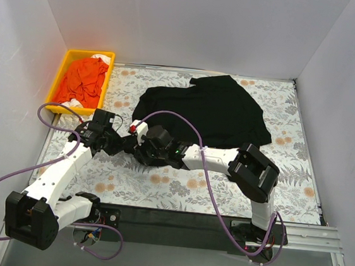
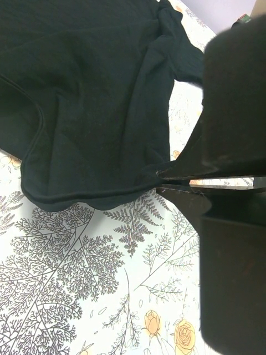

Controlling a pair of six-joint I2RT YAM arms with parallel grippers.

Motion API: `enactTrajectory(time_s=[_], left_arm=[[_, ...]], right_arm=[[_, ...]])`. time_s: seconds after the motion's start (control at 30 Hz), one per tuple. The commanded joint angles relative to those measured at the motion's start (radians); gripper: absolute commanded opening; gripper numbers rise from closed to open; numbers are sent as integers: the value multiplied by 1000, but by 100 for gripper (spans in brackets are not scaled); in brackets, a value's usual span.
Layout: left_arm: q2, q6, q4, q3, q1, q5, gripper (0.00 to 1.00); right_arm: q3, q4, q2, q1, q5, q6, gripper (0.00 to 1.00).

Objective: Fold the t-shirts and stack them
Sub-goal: Flatten the tshirt out

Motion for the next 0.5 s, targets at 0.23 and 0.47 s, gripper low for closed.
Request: enactTrajectory(time_s=[0.23,0.47], left_arm=[[-46,-47,-3,-3,-5,-20,59],[-62,-81,28,-58,-5,-13,75]], right_arm=[[39,53,-19,-10,-18,33,1],[45,53,-25,-13,-38,48,1]])
